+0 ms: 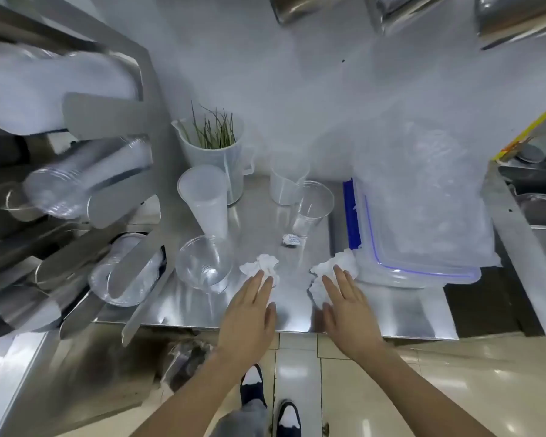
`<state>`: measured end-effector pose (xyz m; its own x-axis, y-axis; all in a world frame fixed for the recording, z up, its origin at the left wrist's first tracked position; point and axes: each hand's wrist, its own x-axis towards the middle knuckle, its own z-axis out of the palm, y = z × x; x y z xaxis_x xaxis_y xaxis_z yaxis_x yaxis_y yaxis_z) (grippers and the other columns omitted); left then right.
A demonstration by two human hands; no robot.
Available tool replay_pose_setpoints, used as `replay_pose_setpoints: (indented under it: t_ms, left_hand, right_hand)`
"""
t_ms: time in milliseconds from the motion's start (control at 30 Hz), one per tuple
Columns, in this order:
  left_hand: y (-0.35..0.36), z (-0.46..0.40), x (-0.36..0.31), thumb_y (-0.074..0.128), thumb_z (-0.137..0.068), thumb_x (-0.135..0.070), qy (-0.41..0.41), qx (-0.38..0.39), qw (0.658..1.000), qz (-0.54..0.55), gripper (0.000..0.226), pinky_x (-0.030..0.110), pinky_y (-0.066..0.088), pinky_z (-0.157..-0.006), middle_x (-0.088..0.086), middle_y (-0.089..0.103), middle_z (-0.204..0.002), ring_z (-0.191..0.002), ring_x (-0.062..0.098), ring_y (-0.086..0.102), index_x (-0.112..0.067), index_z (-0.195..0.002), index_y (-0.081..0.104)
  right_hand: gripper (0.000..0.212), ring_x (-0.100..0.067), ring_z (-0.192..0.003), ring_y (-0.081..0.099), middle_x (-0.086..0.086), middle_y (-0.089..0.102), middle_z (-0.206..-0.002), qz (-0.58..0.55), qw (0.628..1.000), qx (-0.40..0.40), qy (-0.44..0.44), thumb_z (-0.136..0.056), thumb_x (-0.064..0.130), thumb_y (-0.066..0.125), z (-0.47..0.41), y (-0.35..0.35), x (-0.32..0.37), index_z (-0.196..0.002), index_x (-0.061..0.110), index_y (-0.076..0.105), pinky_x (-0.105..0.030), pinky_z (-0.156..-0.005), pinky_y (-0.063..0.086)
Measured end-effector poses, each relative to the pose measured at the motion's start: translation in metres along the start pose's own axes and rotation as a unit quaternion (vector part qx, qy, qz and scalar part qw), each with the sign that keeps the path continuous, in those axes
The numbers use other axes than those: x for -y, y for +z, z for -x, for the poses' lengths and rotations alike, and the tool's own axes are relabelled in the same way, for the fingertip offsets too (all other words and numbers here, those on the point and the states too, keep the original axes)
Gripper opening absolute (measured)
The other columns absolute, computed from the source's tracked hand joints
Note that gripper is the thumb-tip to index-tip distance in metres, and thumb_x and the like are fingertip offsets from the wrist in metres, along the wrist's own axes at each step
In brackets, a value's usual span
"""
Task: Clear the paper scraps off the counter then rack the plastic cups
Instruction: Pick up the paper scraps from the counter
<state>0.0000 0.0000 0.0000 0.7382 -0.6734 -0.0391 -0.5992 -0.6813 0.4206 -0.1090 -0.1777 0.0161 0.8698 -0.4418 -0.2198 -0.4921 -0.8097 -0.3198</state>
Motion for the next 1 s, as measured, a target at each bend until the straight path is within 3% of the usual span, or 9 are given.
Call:
replay_pose_setpoints:
  t_ms: [133, 300, 433, 533, 667, 833, 933, 1000]
  left_hand:
    - [-0.004, -0.022, 0.008, 0.06, -0.098, -0.017, 0.01, 0.008, 1.0, 0.002, 0.046, 0.041, 0.046, -0.112, 0.01, 0.053, -0.154, -0.137, 0.029, 0.056, -0.012, -0.143, 0.056]
    - [-0.002, -0.041, 0.011, 0.073, -0.084, -0.01, 0.003, 0.026, 0.999, -0.025, 0.052, 0.046, 0.054, -0.103, 0.008, 0.06, -0.148, -0.123, 0.03, 0.065, -0.017, -0.135, 0.065]
    - [0.006, -0.055, 0.012, 0.062, -0.093, -0.008, -0.012, 0.06, 0.998, -0.032, 0.06, 0.043, 0.035, -0.119, 0.005, 0.04, -0.162, -0.144, 0.03, 0.043, -0.022, -0.149, 0.049]
    - [0.012, -0.06, 0.013, 0.061, -0.093, -0.005, -0.04, 0.068, 0.997, -0.026, 0.06, 0.042, 0.039, -0.116, 0.004, 0.042, -0.161, -0.142, 0.029, 0.045, -0.027, -0.148, 0.051]
    - [0.016, -0.065, 0.01, 0.05, -0.099, -0.002, -0.069, 0.095, 0.993, 0.019, 0.058, 0.033, 0.043, -0.108, -0.003, 0.036, -0.162, -0.143, 0.024, 0.038, -0.032, -0.149, 0.048]
    - [0.019, -0.07, 0.009, 0.053, -0.096, -0.002, -0.088, 0.105, 0.99, 0.036, 0.047, 0.029, 0.046, -0.095, 0.0, 0.054, -0.142, -0.131, 0.026, 0.049, -0.026, -0.135, 0.066]
    - [0.023, -0.069, 0.01, 0.061, -0.088, 0.003, -0.081, 0.087, 0.992, 0.038, 0.028, 0.033, 0.047, -0.078, 0.009, 0.066, -0.121, -0.112, 0.035, 0.06, -0.009, -0.107, 0.078]
    - [0.025, -0.068, 0.012, 0.063, -0.085, 0.005, -0.087, 0.077, 0.992, 0.046, 0.023, 0.036, 0.052, -0.076, 0.013, 0.069, -0.112, -0.104, 0.038, 0.062, -0.004, -0.099, 0.079]
  right_hand:
    - [0.055, -0.035, -0.147, 0.026, -0.014, 0.03, -0.158, 0.03, 0.999, -0.017, 0.015, -0.09, 0.014, 0.055, -0.022, -0.001, 0.006, -0.143, 0.016, 0.044, -0.044, -0.116, 0.028]
    - [0.051, -0.041, -0.126, 0.054, -0.021, 0.056, -0.138, 0.035, 0.999, -0.005, 0.025, -0.07, 0.004, 0.07, -0.034, -0.001, 0.008, -0.12, 0.01, 0.066, -0.049, -0.095, 0.05]
    - [0.051, -0.032, -0.127, 0.049, -0.01, 0.051, -0.143, 0.043, 0.998, 0.026, 0.029, -0.078, 0.008, 0.063, -0.044, -0.004, 0.003, -0.128, 0.018, 0.061, -0.041, -0.096, 0.047]
    - [0.054, -0.027, -0.128, 0.046, -0.003, 0.046, -0.147, 0.053, 0.997, 0.051, 0.034, -0.083, 0.007, 0.058, -0.051, -0.002, -0.003, -0.134, 0.025, 0.055, -0.036, -0.095, 0.047]
    - [0.051, -0.028, -0.117, 0.052, -0.003, 0.055, -0.137, 0.04, 0.997, 0.056, 0.023, -0.084, 0.002, 0.058, -0.056, 0.001, -0.009, -0.13, 0.024, 0.058, -0.032, -0.086, 0.05]
    - [0.036, -0.024, -0.108, 0.055, -0.002, 0.059, -0.123, 0.019, 0.998, 0.063, 0.019, -0.083, 0.002, 0.058, -0.06, 0.003, -0.012, -0.112, 0.019, 0.068, -0.028, -0.085, 0.05]
    - [0.029, -0.027, -0.101, 0.057, -0.005, 0.061, -0.11, -0.01, 0.998, 0.061, 0.028, -0.089, 0.01, 0.046, -0.061, 0.004, -0.012, -0.102, 0.013, 0.072, -0.034, -0.08, 0.046]
    - [0.029, -0.025, -0.082, 0.056, 0.003, 0.057, -0.088, -0.029, 0.997, 0.064, 0.035, -0.075, 0.01, 0.043, -0.065, 0.013, -0.014, -0.074, 0.022, 0.069, -0.034, -0.067, 0.044]
